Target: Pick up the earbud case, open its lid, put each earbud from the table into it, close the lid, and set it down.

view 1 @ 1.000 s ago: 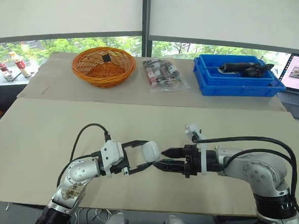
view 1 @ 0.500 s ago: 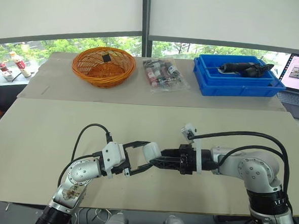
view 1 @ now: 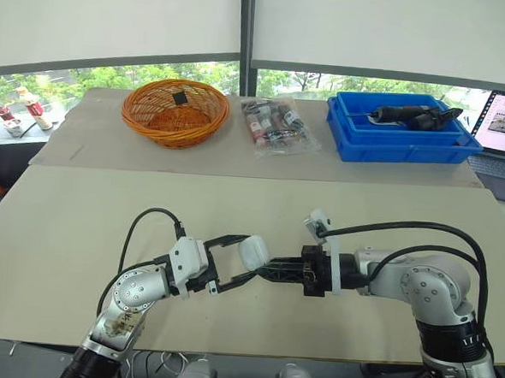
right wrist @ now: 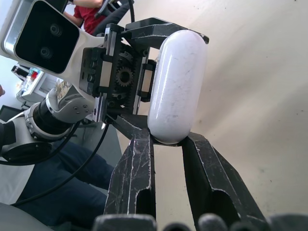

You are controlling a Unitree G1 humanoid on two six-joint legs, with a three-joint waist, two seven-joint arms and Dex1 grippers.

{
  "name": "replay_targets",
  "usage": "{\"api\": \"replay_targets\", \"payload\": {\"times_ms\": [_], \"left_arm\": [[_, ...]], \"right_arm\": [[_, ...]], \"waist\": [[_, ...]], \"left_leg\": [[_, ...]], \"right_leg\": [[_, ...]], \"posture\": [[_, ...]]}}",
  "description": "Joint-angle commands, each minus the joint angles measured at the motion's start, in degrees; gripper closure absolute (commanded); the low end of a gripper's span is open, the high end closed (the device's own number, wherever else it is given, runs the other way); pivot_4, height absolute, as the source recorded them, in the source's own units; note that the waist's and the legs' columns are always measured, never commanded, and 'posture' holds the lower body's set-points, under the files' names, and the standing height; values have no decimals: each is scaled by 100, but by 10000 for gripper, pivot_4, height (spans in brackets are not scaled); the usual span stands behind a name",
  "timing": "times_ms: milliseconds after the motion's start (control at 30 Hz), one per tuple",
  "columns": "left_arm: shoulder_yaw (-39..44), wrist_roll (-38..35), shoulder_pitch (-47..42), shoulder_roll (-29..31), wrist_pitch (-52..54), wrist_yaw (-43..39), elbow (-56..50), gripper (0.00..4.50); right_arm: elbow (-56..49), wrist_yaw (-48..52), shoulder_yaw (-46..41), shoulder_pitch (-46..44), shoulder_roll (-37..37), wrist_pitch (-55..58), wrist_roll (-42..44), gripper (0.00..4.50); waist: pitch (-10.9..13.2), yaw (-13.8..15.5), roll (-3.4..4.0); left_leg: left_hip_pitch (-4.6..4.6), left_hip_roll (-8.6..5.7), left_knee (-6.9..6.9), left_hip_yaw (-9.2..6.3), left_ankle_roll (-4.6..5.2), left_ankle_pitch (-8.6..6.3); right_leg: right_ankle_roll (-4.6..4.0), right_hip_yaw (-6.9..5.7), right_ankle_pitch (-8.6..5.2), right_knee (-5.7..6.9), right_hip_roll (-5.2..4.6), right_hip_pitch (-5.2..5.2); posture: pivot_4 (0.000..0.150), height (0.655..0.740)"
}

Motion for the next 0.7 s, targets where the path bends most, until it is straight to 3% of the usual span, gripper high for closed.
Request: {"api": "replay_targets", "payload": {"times_ms": [33, 200, 233, 367, 700], "left_arm": [[-96, 67, -64, -35, -221, 43, -126, 19293], [-80, 28, -62, -6, -242, 13, -80, 19293], [-79, 21, -60, 2, -242, 11, -80, 19293], [-79, 9, -42, 35, -228, 0, -83, 19293], [-104, -11, -97, 50, -158, -3, -125, 19293]], "right_arm": [[-121, -16, 8, -95, 18, 11, 39, 40497], [-189, 120, 55, -69, -154, -86, -75, 40497], [-199, 182, 62, -55, -216, -101, -93, 30140], [-185, 293, 55, -14, -446, -114, -181, 16695], [-132, 299, -58, -123, -384, -53, -52, 16549]], "waist": [[0, 0, 0], [0, 2, 0], [0, 4, 0], [0, 1, 0], [0, 2, 0]], "left_leg": [[0, 0, 0, 0, 0, 0], [-1, -1, 1, 0, 0, 0], [0, -1, 1, 0, 0, 0], [-1, -1, 1, 1, 0, 0], [-1, 0, 1, 3, 0, 0]], "right_leg": [[0, 0, 0, 0, 0, 0], [0, 0, 0, 0, -1, 0], [0, 0, 0, 0, -1, 0], [0, 0, 0, 0, 0, 0], [0, 0, 0, 0, 0, 0]], "posture": [[1500, 7400], [1500, 7400], [1500, 7400], [1500, 7400], [1500, 7400]]}}
